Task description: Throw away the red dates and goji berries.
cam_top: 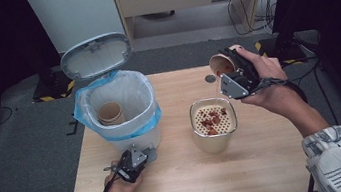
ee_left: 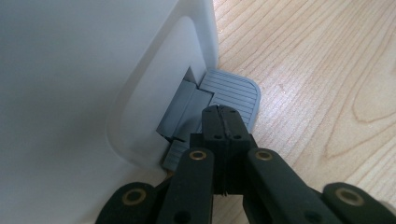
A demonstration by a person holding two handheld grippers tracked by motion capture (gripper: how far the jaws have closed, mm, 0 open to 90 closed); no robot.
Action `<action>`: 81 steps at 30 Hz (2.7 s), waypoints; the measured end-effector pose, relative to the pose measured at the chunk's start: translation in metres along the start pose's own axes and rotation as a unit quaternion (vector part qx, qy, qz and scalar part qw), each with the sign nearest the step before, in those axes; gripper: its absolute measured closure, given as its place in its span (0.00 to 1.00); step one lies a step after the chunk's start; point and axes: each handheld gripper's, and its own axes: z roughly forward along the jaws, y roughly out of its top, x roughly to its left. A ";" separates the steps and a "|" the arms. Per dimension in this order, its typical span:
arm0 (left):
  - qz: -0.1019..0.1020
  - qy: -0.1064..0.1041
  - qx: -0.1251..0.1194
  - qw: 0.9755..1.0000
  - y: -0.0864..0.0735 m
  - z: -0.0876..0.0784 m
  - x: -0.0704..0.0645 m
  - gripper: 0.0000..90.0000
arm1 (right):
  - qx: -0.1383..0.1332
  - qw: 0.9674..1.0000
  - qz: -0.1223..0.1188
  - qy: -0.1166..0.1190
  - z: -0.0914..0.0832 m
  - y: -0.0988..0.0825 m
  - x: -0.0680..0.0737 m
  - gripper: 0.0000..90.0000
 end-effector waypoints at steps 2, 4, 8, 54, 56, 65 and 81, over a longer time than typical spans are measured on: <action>0.000 0.000 0.000 1.000 0.000 0.000 0.000 1.00 | 0.000 1.000 -0.003 -0.001 0.000 0.001 0.000 0.33; 0.000 0.000 0.000 1.000 0.000 0.000 0.000 1.00 | 0.000 1.000 -0.007 -0.003 0.000 0.002 -0.001 0.33; 0.000 0.000 0.000 1.000 0.000 0.000 0.000 1.00 | -0.001 0.999 -0.036 -0.001 -0.001 0.011 0.001 0.33; 0.001 0.000 0.000 1.000 0.000 0.000 0.000 1.00 | 0.043 0.975 -0.218 -0.014 -0.001 0.021 0.008 0.33; 0.001 0.001 0.001 1.000 0.000 0.000 0.000 1.00 | 0.042 0.974 -0.224 -0.017 -0.001 0.023 0.008 0.33; 0.002 0.001 0.001 1.000 0.000 0.000 0.000 1.00 | 0.046 0.962 -0.270 -0.017 -0.001 0.028 0.012 0.33; 0.000 0.000 0.000 1.000 0.000 0.000 0.000 1.00 | 0.050 0.955 -0.292 -0.010 0.006 0.028 0.022 0.33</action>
